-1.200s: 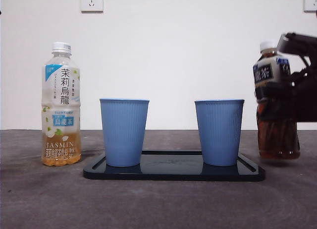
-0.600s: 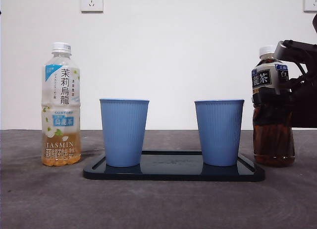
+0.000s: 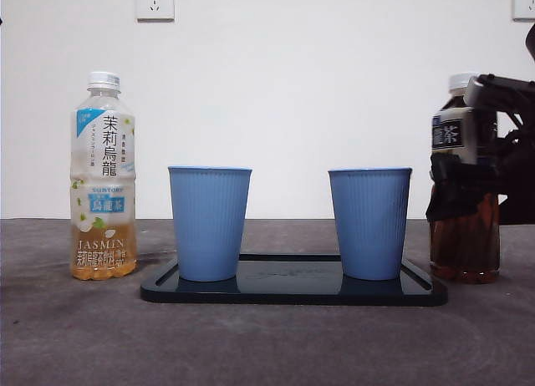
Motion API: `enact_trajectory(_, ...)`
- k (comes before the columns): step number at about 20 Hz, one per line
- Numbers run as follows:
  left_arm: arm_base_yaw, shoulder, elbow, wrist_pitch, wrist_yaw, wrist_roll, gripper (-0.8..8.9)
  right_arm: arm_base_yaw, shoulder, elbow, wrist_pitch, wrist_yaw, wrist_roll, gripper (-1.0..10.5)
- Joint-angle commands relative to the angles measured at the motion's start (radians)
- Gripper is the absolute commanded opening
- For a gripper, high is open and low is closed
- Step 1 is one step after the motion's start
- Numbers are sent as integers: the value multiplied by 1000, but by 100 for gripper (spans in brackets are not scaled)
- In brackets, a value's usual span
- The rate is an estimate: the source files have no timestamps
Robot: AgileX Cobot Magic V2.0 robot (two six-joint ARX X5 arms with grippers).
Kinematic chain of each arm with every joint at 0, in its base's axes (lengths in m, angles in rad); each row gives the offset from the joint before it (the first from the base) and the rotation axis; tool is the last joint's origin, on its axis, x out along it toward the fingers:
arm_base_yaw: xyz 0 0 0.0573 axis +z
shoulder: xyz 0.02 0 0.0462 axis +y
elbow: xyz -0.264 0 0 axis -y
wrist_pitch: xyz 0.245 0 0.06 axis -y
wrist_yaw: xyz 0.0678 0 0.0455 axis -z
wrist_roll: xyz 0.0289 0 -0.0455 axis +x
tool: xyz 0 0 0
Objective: Pour the drink into the cup
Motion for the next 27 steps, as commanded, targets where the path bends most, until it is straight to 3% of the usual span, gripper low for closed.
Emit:
enact_trajectory(1, -3, 2, 18, 11, 1, 13, 475, 3, -27, 11, -48, 1, 10, 429)
enact_trajectory(6, -3, 21, 16, 38, 1, 31, 543, 11, -228, 11, -371, -3, 22, 431)
enact_trajectory(9, -7, 60, -37, 131, 1, 24, 651, 72, -412, 11, -603, -22, 86, 431)
enact_trajectory(11, -29, 90, -119, 242, 1, -17, 661, 140, -536, 11, -719, -26, 143, 430)
enact_trajectory(19, -150, 254, -311, 663, -113, -34, 660, 338, -872, 11, -971, -25, 259, 430)
enact_trajectory(27, -179, 587, -324, 1051, -213, -28, 659, 364, -1069, 12, -1047, -26, 298, 430)
